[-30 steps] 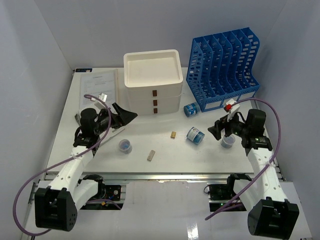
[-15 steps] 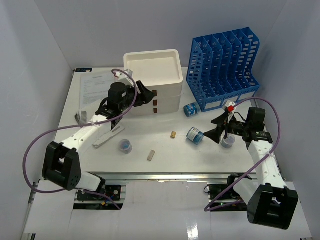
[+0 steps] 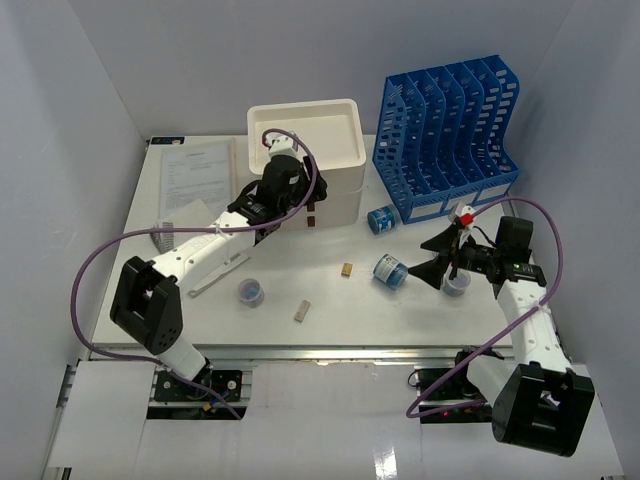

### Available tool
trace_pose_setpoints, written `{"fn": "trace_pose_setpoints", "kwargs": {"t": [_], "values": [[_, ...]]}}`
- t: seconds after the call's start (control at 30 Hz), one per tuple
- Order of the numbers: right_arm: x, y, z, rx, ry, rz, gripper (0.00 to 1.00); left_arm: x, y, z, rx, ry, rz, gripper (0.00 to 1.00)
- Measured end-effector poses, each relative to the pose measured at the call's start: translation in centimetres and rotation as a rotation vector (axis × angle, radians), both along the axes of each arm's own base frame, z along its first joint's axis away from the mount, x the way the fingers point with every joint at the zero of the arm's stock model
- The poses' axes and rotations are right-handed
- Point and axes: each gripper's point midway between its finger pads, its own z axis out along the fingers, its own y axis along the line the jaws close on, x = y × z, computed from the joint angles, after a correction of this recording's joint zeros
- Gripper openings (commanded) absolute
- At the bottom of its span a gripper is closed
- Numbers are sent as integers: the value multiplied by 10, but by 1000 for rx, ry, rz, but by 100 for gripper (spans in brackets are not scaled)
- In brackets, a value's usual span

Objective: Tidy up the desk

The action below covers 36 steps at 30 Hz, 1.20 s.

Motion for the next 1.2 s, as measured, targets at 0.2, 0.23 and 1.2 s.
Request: {"fn": "trace_pose_setpoints", "kwargs": {"t": [0.2, 0.23, 1.2], "values": [[-1, 0, 1, 9, 0, 6, 90, 11, 2, -11, 81, 36, 61, 53], [-1, 0, 1, 10, 0, 6, 90, 13, 3, -14, 94, 41, 66, 50], [-3, 0, 2, 26, 1, 11, 90, -62, 13, -19, 69, 42, -39, 0]]}}
